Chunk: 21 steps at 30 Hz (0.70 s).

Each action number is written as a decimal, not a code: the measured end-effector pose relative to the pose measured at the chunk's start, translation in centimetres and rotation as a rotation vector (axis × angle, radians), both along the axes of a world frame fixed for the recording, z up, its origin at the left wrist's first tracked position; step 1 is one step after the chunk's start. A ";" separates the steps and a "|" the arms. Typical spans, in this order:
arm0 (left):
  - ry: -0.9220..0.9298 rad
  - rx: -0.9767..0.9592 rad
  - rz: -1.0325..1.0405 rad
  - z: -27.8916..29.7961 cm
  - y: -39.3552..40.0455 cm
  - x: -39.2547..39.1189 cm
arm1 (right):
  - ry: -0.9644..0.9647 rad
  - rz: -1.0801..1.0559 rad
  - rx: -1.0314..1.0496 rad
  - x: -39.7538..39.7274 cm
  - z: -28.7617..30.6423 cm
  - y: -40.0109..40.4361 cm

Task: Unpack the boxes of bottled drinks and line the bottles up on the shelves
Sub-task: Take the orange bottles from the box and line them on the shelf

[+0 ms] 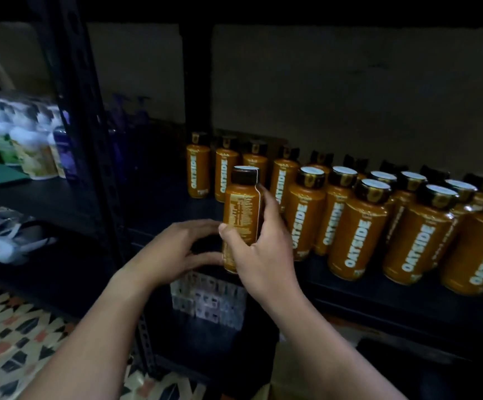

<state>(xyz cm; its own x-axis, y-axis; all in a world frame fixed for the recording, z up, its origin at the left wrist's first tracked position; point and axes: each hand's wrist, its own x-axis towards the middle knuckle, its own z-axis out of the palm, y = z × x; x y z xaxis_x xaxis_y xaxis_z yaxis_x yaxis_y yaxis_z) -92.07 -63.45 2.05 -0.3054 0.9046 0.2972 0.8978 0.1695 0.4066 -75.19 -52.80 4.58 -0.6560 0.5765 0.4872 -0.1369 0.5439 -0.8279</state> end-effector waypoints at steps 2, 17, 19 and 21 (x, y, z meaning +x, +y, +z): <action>-0.032 0.017 -0.027 0.2 -0.1 -0.5 | -0.017 -0.001 -0.025 -1.6 0.2 0.5; -0.091 0.071 0.142 0.1 -1.2 -2.3 | -0.099 0.023 -0.212 -5.1 0.0 4.0; -0.078 0.074 0.159 0.0 -1.3 -2.1 | -0.130 0.051 -0.249 -5.0 -0.2 4.3; -0.067 0.077 0.176 -0.1 -1.3 -1.9 | -0.151 0.069 -0.255 -4.9 -0.2 4.4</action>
